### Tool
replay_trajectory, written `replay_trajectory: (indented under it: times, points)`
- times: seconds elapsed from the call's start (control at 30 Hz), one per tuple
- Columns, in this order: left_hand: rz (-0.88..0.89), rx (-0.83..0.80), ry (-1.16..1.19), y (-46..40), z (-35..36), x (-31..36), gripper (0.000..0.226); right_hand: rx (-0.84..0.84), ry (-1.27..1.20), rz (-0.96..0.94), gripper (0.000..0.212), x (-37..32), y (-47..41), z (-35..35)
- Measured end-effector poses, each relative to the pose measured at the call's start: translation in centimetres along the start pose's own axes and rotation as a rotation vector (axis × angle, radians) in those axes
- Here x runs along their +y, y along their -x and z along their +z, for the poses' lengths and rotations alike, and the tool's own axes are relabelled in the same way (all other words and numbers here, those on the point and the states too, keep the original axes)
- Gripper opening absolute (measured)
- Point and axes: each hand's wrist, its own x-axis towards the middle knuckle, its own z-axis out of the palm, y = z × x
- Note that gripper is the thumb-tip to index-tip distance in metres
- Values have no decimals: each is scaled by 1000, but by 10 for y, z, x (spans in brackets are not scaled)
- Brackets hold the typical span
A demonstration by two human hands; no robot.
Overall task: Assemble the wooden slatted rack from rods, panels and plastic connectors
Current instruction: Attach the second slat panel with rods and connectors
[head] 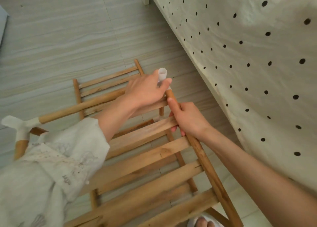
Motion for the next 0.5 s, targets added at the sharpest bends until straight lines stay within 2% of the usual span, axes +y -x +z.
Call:
replay_trajectory:
  times: [0.13,0.27,0.37,0.5]
  points:
    - [-31,-65,183,-1,-17,-16,49,44,106,-37,54,-13,-24,-5]
    - [-9,-136,117,33,-49,-36,52,136,342,-41,50,-31,-46,-4]
    - [-24,-251,96,72,-80,-54,45,170,550,0,42,-50,-29,5]
    - [-60,-285,110,127,-125,-79,39,116,749,-146,48,-82,21,28]
